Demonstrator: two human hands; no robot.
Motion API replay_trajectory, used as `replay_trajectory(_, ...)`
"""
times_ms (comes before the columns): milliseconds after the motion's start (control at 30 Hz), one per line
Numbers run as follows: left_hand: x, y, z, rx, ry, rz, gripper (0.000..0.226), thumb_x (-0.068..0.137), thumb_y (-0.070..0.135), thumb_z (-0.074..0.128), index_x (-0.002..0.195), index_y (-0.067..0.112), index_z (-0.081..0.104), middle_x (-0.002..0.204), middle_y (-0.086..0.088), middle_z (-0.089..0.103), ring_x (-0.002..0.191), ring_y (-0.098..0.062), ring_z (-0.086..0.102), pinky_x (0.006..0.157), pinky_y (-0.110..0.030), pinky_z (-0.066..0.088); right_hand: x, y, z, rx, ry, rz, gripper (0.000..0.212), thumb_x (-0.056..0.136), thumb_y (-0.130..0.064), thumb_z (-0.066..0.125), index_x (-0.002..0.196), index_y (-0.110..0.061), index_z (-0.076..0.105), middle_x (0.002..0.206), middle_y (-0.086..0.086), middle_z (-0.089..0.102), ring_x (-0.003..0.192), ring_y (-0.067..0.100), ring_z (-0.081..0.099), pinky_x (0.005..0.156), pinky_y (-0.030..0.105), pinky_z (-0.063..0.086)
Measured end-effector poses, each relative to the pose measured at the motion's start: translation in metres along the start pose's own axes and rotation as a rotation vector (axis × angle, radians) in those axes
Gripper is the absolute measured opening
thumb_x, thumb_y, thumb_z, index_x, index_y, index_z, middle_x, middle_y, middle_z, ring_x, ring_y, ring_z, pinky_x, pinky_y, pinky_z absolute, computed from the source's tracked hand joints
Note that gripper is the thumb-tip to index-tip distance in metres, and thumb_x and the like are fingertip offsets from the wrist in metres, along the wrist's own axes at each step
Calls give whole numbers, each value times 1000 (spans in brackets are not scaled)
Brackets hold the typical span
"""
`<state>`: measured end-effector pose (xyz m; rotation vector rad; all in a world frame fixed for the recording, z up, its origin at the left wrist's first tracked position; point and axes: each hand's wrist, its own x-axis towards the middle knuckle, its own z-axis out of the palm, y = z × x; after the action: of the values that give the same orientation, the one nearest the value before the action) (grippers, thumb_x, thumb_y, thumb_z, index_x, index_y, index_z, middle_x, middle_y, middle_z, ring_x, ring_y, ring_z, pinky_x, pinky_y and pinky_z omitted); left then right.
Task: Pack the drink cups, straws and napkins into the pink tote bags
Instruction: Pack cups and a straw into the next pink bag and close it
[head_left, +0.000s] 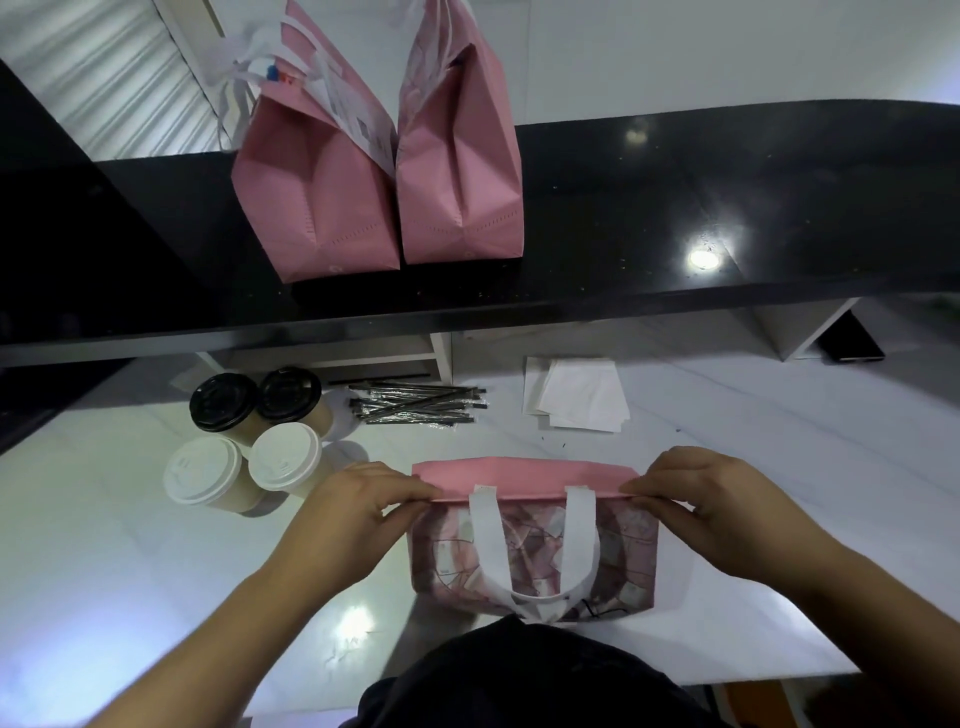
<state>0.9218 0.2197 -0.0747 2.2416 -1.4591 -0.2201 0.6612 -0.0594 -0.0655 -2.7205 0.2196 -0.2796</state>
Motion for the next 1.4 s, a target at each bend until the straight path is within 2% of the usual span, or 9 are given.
replay_trajectory(100,0,4,5,-37,14,-28,24,85,15,87,104,30,85,95,15,80,85,-11,71,76,-13,44,-2,-5,-2,-95,-13,18,18,89,-28,75,106,-23,80,88,-9,72,78,13,65,63,24,54)
replay_trajectory(200,-1,5,7,-65,24,-40,21,86,16,86,104,28,83,96,19,77,88,-4,69,80,-28,56,2,-22,-1,-253,-90,41,49,82,-49,71,127,-31,66,103,-13,67,91,13,61,74,28,55)
replay_trajectory(300,1,4,6,-90,30,-88,19,89,24,83,105,34,81,94,36,66,94,10,61,82,-14,47,11,-44,10,-366,-172,47,67,72,-50,77,133,-30,60,112,-9,65,98,19,62,83,34,54)
replay_trajectory(500,9,6,5,-155,27,-122,17,92,27,79,103,40,79,96,42,62,104,11,57,86,-12,44,21,-57,10,-314,-148,58,23,81,-20,72,102,-24,77,84,-4,69,74,22,61,60,34,54)
replay_trajectory(733,28,23,4,-348,254,-166,38,94,13,72,103,51,71,112,34,66,108,7,61,86,-6,45,14,-70,-39,-221,-167,210,22,91,-20,57,98,-29,76,86,-11,64,77,11,60,63,30,53)
replay_trajectory(933,64,63,-14,-517,326,-107,37,94,15,75,99,51,69,107,25,68,95,1,68,76,-6,49,21,-78,-135,-257,-47,441,17,93,-34,56,83,-33,70,75,-15,60,64,6,59,58,19,52)
replay_trajectory(1100,99,114,-32,-584,246,36,25,92,30,74,103,52,69,100,21,70,84,-4,68,67,-15,54,51,-76,-208,-314,181,560,24,92,-31,62,69,-26,64,59,-5,62,54,15,61,53,35,57)
replay_trajectory(1267,140,148,-31,-582,137,114,32,94,32,72,122,44,66,116,28,63,109,5,63,83,-9,50,111,-53,-233,-376,445,558,37,97,-30,55,60,-23,54,55,1,56,50,18,52,45,23,34)
replay_trajectory(1400,180,154,-30,-597,61,67,47,91,44,68,136,49,55,134,23,60,117,11,58,90,-7,47,179,-17,-228,-321,508,606,32,99,-27,51,69,-15,55,64,5,58,55,21,56,48,28,42)
